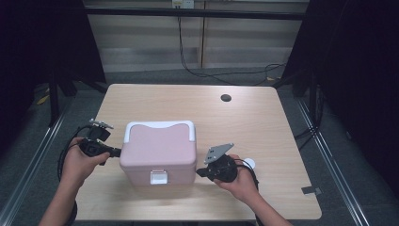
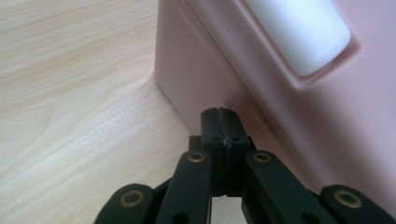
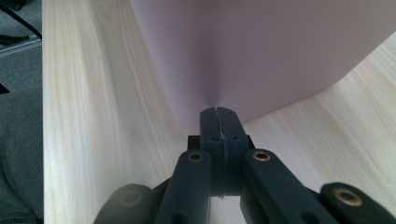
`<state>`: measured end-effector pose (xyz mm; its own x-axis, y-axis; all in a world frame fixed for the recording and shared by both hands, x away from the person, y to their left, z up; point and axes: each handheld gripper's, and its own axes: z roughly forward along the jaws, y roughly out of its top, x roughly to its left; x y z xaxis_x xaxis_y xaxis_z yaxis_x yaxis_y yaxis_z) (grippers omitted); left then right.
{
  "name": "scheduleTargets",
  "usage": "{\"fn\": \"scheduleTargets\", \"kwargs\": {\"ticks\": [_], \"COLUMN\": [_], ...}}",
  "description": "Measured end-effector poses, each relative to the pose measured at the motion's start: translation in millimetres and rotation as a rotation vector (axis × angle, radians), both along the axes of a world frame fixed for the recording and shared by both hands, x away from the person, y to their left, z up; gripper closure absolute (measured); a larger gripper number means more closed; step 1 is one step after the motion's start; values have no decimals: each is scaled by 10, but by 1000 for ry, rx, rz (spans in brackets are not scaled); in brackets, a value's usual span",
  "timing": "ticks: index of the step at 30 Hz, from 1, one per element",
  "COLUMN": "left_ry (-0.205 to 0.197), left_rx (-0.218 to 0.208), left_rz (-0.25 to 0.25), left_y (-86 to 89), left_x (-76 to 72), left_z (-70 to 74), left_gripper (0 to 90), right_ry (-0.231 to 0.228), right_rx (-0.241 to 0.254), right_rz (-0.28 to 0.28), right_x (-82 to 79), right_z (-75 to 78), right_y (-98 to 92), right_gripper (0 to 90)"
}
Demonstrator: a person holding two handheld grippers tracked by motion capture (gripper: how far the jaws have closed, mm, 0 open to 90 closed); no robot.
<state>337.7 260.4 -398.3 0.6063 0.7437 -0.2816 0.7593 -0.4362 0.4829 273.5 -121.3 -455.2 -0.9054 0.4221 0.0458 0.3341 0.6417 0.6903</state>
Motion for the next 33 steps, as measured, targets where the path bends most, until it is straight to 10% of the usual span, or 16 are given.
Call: {"fn": "scheduleTargets", "kwargs": {"ticks": [33], "left_ry": [4], "left_rx": [-1], "left_rz": [-67], "left_y": [-643], "left_x": [61], "left_z": [26], "left_gripper": [900], "right_ry": [1], "right_rx": [-32], "right_rz": [-117], "right_x": [-28], "right_z": [25], "right_y": [-577], "right_gripper": [899]}}
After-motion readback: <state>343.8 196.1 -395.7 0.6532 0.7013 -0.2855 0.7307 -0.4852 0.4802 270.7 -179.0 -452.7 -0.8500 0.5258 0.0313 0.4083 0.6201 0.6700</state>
